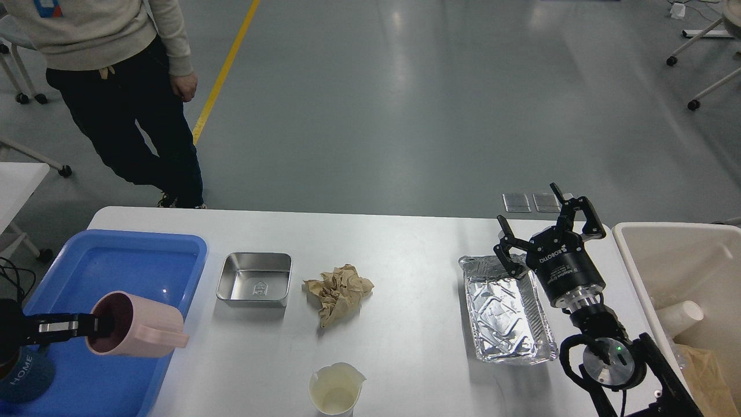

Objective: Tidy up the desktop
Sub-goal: 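Carry the pink mug over the blue tray with the left gripper, then lower the pink mug into the blue tray and open the left gripper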

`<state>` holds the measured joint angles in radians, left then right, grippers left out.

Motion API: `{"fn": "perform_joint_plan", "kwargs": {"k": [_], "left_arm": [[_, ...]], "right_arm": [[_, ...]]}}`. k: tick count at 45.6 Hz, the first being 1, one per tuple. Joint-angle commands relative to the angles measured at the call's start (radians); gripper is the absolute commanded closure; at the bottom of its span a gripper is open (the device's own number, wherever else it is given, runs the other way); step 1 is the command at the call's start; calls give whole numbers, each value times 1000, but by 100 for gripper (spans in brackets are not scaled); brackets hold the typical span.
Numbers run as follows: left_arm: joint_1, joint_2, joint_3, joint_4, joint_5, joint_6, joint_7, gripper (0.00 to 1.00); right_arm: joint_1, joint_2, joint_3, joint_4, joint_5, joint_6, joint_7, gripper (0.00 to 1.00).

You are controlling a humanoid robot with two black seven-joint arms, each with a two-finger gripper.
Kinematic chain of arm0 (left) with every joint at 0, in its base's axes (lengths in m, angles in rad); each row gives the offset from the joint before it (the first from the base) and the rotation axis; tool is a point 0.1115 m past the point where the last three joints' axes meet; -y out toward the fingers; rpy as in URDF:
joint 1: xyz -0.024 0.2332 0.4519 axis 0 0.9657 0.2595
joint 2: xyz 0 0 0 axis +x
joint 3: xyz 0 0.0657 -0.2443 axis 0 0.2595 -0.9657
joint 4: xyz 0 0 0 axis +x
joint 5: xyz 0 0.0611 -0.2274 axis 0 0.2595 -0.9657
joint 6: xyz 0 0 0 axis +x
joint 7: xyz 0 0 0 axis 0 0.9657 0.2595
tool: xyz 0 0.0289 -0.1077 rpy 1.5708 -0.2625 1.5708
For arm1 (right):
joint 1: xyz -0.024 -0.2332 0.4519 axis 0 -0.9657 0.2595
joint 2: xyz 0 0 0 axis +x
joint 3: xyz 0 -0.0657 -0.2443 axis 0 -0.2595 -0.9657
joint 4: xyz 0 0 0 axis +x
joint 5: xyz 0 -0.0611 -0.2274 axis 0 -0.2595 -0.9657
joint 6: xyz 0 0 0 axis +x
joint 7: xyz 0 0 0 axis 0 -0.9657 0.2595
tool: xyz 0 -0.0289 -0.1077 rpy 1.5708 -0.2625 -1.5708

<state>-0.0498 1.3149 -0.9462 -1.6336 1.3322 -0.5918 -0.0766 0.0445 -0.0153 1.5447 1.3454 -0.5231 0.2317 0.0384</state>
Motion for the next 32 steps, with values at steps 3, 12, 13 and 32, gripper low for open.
{"fn": "perform_joint_plan", "kwargs": {"k": [3,12,13,32], "left_arm": [[1,-19,49,37,28,7,1,100],[4,-22,81,61,54,21,1,100],[2,-22,87,64,59,24,1,100],[11,-22,124,170,67,52,3,100]], "right_arm": [[1,-2,0,0,0,0,0,0],[2,-6,0,-3,0,1,0,0],[2,-6,0,-3,0,1,0,0],[17,-6,-5,-8,0,3,0,0]]}}
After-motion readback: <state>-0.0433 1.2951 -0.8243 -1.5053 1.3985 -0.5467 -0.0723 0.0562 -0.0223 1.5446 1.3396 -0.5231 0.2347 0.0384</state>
